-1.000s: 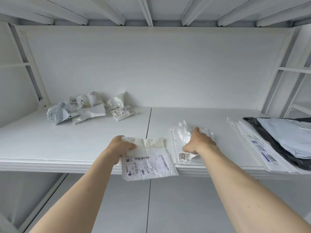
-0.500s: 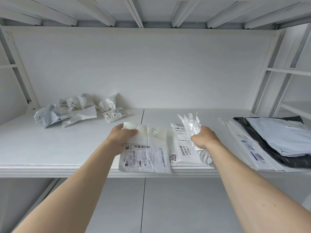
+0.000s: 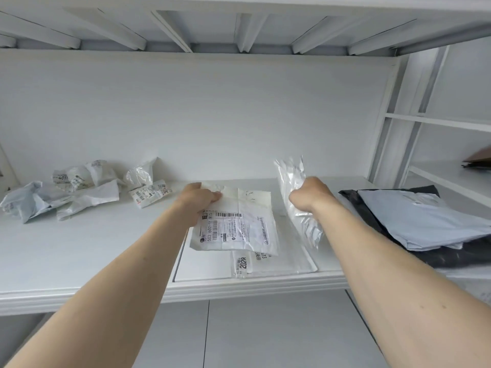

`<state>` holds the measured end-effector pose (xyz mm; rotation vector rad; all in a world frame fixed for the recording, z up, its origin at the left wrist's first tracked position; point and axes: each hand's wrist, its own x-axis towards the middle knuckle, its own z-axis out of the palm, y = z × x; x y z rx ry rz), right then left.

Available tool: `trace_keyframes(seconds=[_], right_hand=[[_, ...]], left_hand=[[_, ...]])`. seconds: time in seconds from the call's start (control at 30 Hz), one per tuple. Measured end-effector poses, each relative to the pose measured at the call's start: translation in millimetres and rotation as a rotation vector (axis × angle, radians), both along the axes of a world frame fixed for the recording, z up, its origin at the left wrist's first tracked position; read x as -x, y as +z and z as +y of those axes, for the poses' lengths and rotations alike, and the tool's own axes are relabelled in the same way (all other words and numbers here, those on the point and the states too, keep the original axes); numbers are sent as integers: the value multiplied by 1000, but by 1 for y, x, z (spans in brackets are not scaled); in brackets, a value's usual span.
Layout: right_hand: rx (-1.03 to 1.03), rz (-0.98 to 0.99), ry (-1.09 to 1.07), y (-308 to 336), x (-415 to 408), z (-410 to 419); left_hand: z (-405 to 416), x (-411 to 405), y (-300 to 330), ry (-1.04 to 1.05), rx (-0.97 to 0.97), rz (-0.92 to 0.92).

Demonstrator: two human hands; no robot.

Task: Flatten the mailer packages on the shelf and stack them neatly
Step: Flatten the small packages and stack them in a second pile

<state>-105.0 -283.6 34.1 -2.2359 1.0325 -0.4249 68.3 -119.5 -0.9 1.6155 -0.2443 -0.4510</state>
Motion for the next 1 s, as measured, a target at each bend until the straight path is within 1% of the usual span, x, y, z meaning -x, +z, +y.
trace_keyframes(seconds=[0.13, 0.3, 0.43, 0.53, 0.6, 0.67, 0.73, 0.87, 0.93, 1.0], right_hand=[[114, 38, -45, 24, -3, -4], [196, 157, -57, 13, -1, 3], [273, 219, -36, 2, -3, 12], [331, 254, -31, -7, -14, 20], [323, 338, 5, -19, -24, 30], [247, 465, 85, -38, -36, 42], [182, 527, 134, -55, -43, 54], [180, 365, 138, -60, -43, 55], [221, 356, 111, -58, -36, 43], [238, 402, 115, -60, -28, 32]], left_hand=[[-39, 23, -16, -37, -35, 47], [-72, 43, -48, -28, -165, -18], [-71, 41, -65, -46, -276, -80], [-63, 34, -64, -69, -238, -61], [-55, 32, -59, -78, -199, -23], [-46, 33, -53, -92, -231, -15], [-38, 36, -51, -136, -266, -23], [-24, 39, -54, -195, -279, -43], [-22, 40, -56, -187, -289, -71], [-23, 43, -57, -197, -294, -107]])
